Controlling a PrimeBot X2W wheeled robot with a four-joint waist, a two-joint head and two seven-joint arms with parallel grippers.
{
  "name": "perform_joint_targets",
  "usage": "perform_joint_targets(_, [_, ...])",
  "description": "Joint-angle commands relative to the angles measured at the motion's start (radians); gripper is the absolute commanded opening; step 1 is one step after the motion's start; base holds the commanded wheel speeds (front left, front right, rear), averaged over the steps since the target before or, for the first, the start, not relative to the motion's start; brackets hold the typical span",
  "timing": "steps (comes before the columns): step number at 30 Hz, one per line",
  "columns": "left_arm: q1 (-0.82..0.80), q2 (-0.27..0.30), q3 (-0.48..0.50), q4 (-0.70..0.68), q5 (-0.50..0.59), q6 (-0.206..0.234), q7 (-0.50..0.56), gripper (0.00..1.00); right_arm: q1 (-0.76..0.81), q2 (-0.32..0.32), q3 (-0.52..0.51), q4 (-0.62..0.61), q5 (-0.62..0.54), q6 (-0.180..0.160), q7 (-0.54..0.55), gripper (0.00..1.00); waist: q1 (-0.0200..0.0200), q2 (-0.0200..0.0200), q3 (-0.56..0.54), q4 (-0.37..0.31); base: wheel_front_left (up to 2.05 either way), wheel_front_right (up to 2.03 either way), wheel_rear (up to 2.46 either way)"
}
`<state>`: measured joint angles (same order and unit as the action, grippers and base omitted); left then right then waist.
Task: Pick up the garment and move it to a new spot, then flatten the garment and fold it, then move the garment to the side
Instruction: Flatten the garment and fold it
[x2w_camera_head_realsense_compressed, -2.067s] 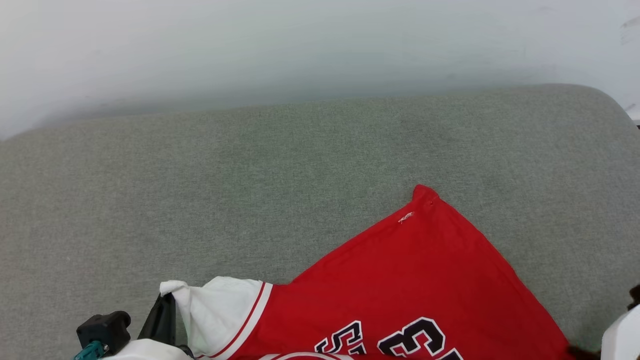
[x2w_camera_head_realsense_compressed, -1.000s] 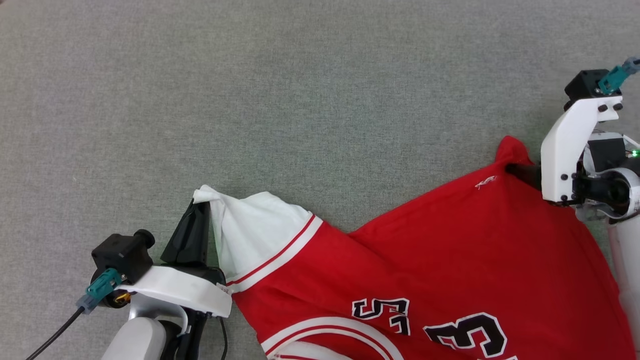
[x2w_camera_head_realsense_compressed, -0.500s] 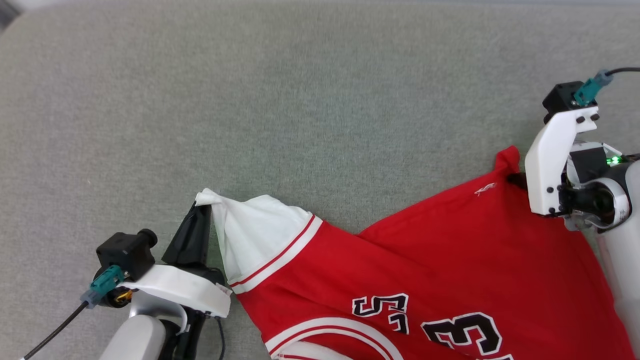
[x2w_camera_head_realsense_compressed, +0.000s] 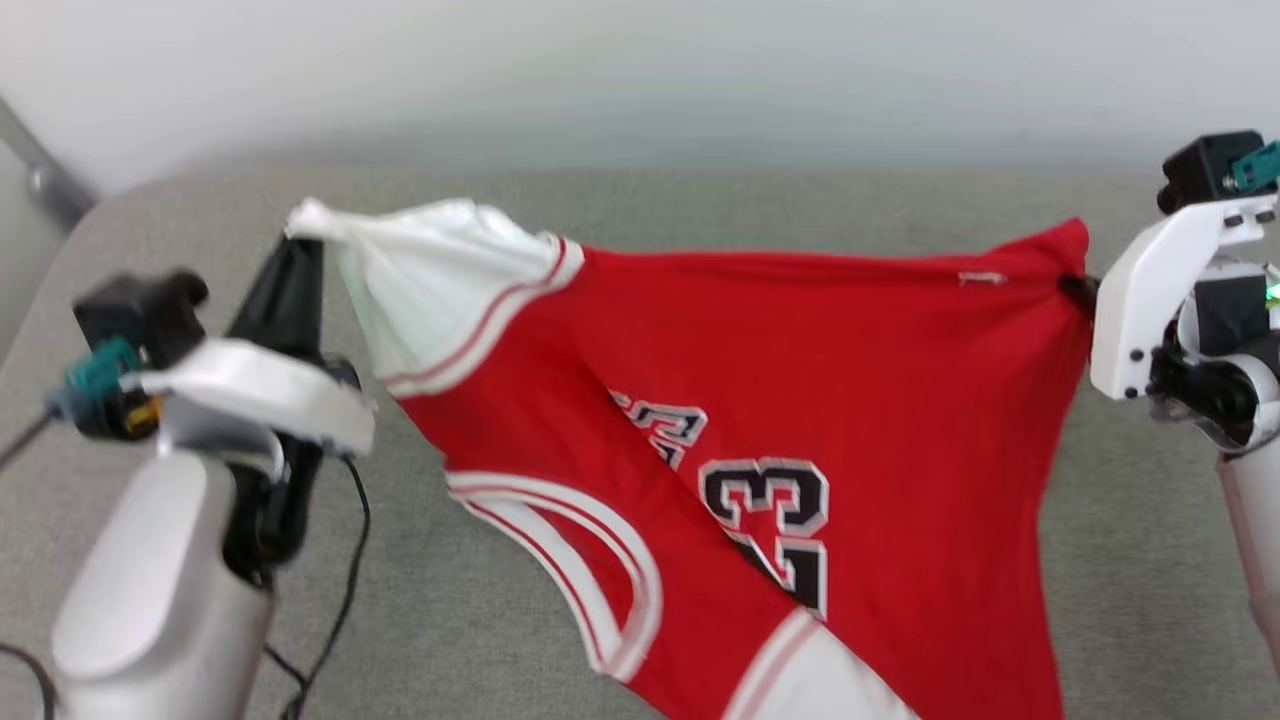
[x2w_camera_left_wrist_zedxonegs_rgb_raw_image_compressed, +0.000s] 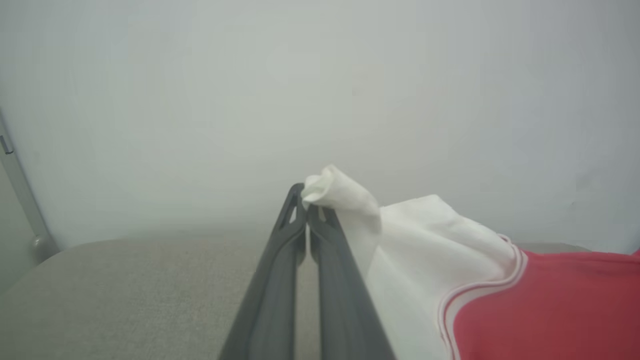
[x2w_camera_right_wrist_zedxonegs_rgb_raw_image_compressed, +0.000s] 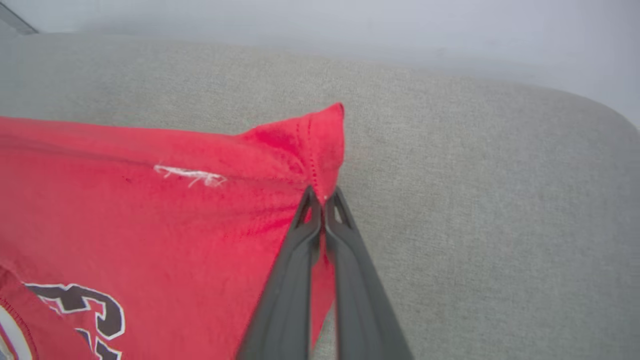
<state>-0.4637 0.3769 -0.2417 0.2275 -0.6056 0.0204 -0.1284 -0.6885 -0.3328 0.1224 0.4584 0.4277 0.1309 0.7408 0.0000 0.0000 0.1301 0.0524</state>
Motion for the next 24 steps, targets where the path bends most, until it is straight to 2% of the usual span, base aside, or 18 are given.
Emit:
perform_joint_targets(1, [-0.060, 0.001, 0.008, 0.049, -0.007, -0.010, 0.000, 0.00, -0.029, 0.007, -0.001, 0.013, -0.017, -0.001, -0.030, 0.00, 0.0000, 0.0000, -0.035, -0.025, 0.00, 0.00, 0.00])
perform_joint_targets(9, [-0.285, -0.004, 0.014, 0.231, 0.006, -0.034, -0.026, 0.00, -0.137, 0.028, -0.017, 0.047, -0.047, -0.001, -0.161, 0.00, 0.0000, 0.0000, -0.025, -0.053, 0.00, 0.00, 0.00])
perform_joint_targets(12, [-0.425, 0.006, 0.018, 0.312, 0.020, -0.050, -0.047, 0.00, -0.218, 0.029, -0.029, 0.054, -0.073, -0.001, -0.244, 0.00, 0.0000, 0.0000, 0.022, -0.064, 0.00, 0.00, 0.00])
perform_joint_targets(13, [-0.425, 0.006, 0.018, 0.312, 0.020, -0.050, -0.047, 0.00, -0.218, 0.029, -0.029, 0.054, -0.073, -0.001, -0.244, 0.00, 0.0000, 0.0000, 0.022, -0.064, 0.00, 0.00, 0.00])
perform_joint_targets(22, [-0.749, 0.057, 0.042, 0.427, 0.048, -0.068, -0.081, 0.00, -0.438, 0.041, -0.060, 0.053, -0.149, -0.001, -0.421, 0.00, 0.0000, 0.0000, 0.192, -0.085, 0.00, 0.00, 0.00])
perform_joint_targets(23, [-0.843, 0.071, 0.042, 0.446, 0.057, -0.077, -0.090, 0.00, -0.512, 0.046, -0.075, 0.054, -0.169, -0.001, -0.466, 0.00, 0.0000, 0.0000, 0.251, -0.091, 0.00, 0.00, 0.00])
perform_joint_targets(24, [-0.869, 0.076, 0.042, 0.453, 0.061, -0.079, -0.095, 0.00, -0.533, 0.047, -0.079, 0.056, -0.174, -0.001, -0.482, 0.00, 0.0000, 0.0000, 0.268, -0.092, 0.00, 0.00, 0.00])
